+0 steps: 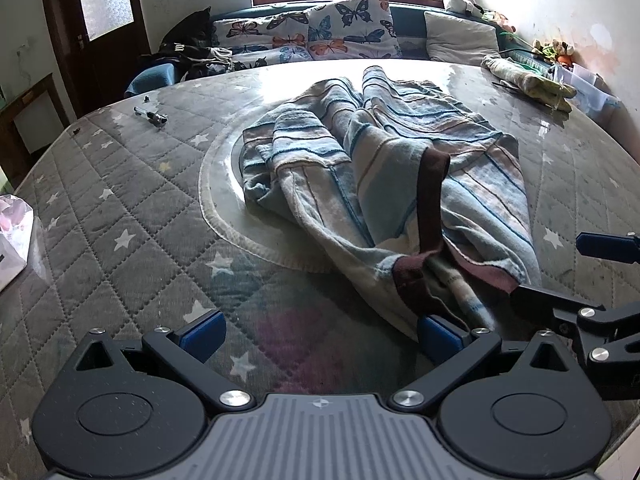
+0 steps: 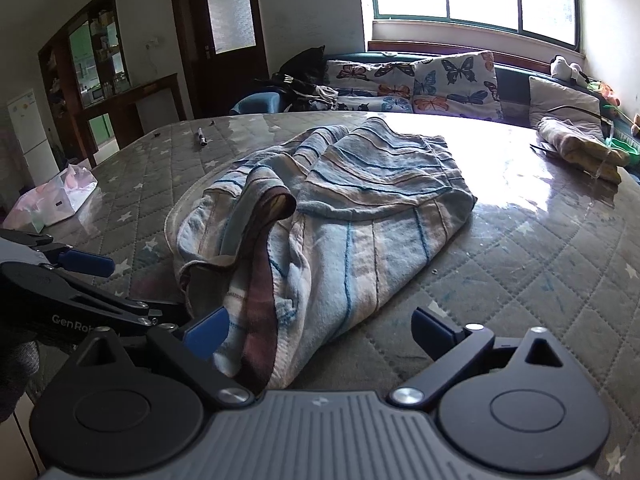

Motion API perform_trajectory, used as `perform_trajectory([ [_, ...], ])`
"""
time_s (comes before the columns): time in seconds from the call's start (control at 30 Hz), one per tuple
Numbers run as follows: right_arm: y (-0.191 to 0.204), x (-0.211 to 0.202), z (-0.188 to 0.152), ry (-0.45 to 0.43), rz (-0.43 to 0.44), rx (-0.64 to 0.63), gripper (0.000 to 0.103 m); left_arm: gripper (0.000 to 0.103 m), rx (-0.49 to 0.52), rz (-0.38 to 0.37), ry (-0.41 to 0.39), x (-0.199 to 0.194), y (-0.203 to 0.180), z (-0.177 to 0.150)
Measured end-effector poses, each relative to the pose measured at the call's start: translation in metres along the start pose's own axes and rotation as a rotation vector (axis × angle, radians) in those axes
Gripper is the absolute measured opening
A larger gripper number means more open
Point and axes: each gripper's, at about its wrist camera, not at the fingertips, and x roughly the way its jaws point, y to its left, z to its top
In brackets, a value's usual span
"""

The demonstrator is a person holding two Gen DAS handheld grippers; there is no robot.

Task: Fold clothes
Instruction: 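Move both grippers toward the crumpled striped towel, fingers open, then close the left gripper on a towel edge while the right gripper grasps another edge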

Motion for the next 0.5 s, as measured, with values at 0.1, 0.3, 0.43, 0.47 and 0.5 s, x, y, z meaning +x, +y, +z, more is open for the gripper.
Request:
perform_trajectory([
  [0.1,0.0,0.003,0.003,0.0,0.001,-0.011,0.099,0.103,-0.004,0.0,-0.01,0.001,0.002,0.004],
  [0.3,-0.005,0.012,0.01,0.001,0.002,-0.021,0.095,0.103,0.001,-0.001,-0.056,-0.001,0.004,0.019],
  [0.43,-0.011,0.017,0.014,0.002,-0.003,-0.018,0.092,0.103,-0.008,-0.019,-0.096,-0.003,0.007,0.033],
  [0.47,-0.012,0.019,0.015,0.003,-0.006,-0.015,0.091,0.103,-0.011,-0.023,-0.104,-0.001,0.007,0.036],
  [0.5,-0.014,0.02,0.016,0.002,-0.007,-0.012,0.09,0.102,-0.015,-0.025,-0.112,0.001,0.007,0.04],
])
